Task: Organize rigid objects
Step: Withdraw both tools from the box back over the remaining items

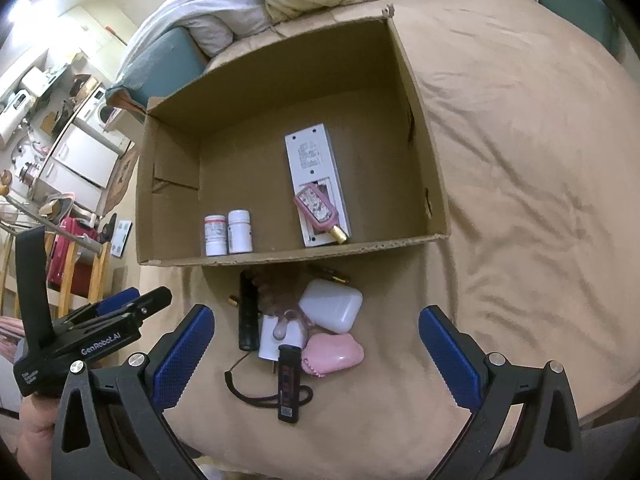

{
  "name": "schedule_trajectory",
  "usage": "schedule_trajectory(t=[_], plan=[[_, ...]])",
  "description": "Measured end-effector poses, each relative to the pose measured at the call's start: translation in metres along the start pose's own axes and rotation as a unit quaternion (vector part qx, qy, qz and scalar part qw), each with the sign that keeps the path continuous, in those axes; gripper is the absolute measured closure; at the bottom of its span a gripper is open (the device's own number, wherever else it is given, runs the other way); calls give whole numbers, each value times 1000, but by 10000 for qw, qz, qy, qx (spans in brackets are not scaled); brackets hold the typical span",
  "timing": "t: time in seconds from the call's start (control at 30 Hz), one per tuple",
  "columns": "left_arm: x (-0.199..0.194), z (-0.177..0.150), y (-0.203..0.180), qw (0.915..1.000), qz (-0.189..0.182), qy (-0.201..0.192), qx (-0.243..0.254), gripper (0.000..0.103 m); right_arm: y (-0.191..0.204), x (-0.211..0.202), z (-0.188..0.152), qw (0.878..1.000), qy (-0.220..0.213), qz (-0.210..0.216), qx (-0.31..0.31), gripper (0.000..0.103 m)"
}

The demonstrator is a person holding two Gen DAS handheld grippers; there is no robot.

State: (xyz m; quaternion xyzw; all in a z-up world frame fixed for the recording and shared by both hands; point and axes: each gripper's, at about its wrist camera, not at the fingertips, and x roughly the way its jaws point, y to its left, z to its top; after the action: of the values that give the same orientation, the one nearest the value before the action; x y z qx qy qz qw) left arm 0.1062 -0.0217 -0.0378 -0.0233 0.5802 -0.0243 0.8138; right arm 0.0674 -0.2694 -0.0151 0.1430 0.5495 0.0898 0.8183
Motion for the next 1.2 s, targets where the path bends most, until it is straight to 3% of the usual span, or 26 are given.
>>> schedule_trajectory(t=[0.53,0.77,0.93,1.03,1.2], plan=[[6,-1,3,9999,74,50,-59,37,-7,3,1,9998,111,18,172,0],[17,1,15,9992,-86,189,-353,37,-34,15,1,9952,413,93,882,0],[44,1,-14,9983,-120,560,141,37,-47,26,0,9891,657,302,1285,0],[65,-5,-35,9933,196,839,775,37,-46,28,1,9891,672,313,1269,0],[82,-10,-45,9909,65,1005,887,38,-43,27,2,9907,648,261,1171,0]])
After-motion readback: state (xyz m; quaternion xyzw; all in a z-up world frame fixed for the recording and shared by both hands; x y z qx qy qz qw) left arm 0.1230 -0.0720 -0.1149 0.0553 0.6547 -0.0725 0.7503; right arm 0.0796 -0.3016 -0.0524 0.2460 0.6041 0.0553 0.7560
